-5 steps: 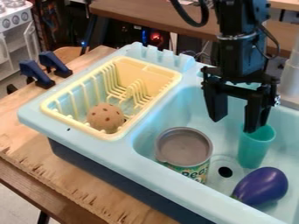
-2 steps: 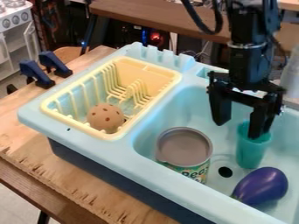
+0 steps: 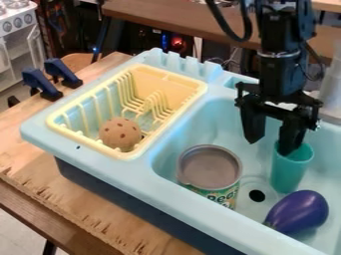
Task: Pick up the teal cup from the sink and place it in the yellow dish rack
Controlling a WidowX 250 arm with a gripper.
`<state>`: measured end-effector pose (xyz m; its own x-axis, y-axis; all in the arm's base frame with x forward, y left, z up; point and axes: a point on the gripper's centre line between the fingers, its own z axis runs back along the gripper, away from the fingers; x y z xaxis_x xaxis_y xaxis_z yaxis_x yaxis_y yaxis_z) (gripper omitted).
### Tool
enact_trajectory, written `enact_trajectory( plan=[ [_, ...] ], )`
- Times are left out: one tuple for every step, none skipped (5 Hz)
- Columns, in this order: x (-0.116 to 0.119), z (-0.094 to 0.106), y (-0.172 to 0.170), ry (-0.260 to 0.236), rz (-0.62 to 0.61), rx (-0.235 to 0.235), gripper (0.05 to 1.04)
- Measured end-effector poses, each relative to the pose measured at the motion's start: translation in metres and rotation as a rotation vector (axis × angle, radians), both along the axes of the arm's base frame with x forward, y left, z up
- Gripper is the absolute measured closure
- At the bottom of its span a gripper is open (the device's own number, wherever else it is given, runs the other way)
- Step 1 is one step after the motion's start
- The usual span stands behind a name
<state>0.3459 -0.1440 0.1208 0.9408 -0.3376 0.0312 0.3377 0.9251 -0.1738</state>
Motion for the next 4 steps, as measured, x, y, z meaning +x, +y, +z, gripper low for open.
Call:
enact_trajectory(
  plan=[
    [-0.002, -0.003, -0.001, 0.019, -0.024, 0.004, 0.579],
    [-0.005, 0.002, -0.009, 0.022, -0.08, 0.002, 0.785],
    [-0.011, 0.006, -0.019, 0.01, -0.127, 0.0, 0.931],
    [-0.025, 0.026, -0.014, -0.052, -0.151, -0.032, 0.984]
  ],
)
